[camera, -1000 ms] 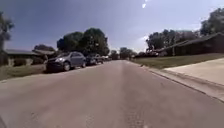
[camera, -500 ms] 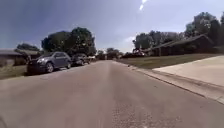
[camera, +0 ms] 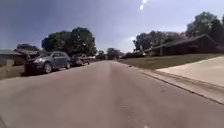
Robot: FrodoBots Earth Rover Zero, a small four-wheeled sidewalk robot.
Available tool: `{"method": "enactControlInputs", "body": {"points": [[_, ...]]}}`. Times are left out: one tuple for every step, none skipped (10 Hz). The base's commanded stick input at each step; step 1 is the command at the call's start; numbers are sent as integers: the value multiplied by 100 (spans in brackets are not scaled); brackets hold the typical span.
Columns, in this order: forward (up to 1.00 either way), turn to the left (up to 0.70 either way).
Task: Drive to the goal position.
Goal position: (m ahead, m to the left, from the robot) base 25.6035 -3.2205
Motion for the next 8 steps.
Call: {"method": "enactControlInputs", "body": {"points": [[70, 0], [70, 0], [70, 0], [70, -31], [70, -35], [70, -35], [70, -24], [70, -2]]}}
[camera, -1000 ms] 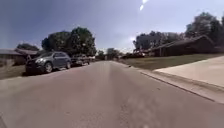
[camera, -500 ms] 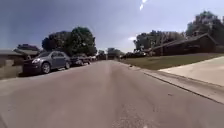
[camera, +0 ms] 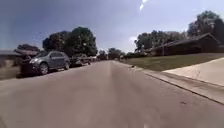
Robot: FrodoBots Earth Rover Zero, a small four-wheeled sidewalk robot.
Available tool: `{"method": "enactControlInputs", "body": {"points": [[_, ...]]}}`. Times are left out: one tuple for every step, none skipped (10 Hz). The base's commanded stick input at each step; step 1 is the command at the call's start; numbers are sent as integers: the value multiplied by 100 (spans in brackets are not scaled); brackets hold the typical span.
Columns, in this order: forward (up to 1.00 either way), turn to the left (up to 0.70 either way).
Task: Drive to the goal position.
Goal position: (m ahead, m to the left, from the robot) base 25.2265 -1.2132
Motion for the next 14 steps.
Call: {"method": "enactControlInputs", "body": {"points": [[70, 0], [70, 0], [70, 0], [70, 0], [70, 0], [70, 0], [70, 0], [70, 0], [70, 0], [70, 0], [70, 0], [70, 0], [70, 0], [70, 0]]}}
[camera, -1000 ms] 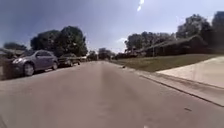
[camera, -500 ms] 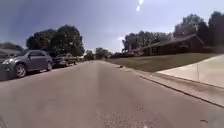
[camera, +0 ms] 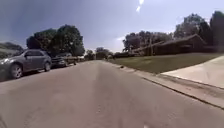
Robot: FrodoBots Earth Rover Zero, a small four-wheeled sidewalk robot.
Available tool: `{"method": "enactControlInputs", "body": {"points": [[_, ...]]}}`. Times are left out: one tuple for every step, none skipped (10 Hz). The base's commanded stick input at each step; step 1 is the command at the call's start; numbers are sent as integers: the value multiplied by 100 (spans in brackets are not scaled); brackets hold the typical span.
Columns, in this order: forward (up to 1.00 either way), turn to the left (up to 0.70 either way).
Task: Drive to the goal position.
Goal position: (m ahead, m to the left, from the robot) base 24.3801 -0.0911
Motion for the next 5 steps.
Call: {"method": "enactControlInputs", "body": {"points": [[70, 0], [70, 0], [70, 0], [70, 0], [70, 0]]}}
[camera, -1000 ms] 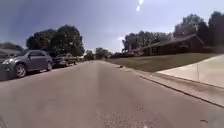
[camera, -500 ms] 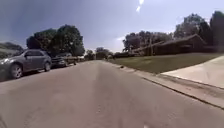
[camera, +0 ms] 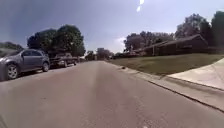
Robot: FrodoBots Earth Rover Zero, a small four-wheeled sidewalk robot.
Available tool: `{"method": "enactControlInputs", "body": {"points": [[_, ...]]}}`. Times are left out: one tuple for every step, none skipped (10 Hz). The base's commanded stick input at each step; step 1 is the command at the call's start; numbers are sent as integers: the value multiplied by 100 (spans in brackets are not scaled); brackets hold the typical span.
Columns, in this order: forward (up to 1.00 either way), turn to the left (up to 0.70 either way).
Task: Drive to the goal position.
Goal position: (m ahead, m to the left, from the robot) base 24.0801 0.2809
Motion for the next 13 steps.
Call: {"method": "enactControlInputs", "body": {"points": [[70, 0], [70, 0], [70, 0], [70, 0], [70, 0], [70, 0], [70, 0], [70, 0], [70, 0], [70, 0], [70, 0], [70, 0], [70, 0]]}}
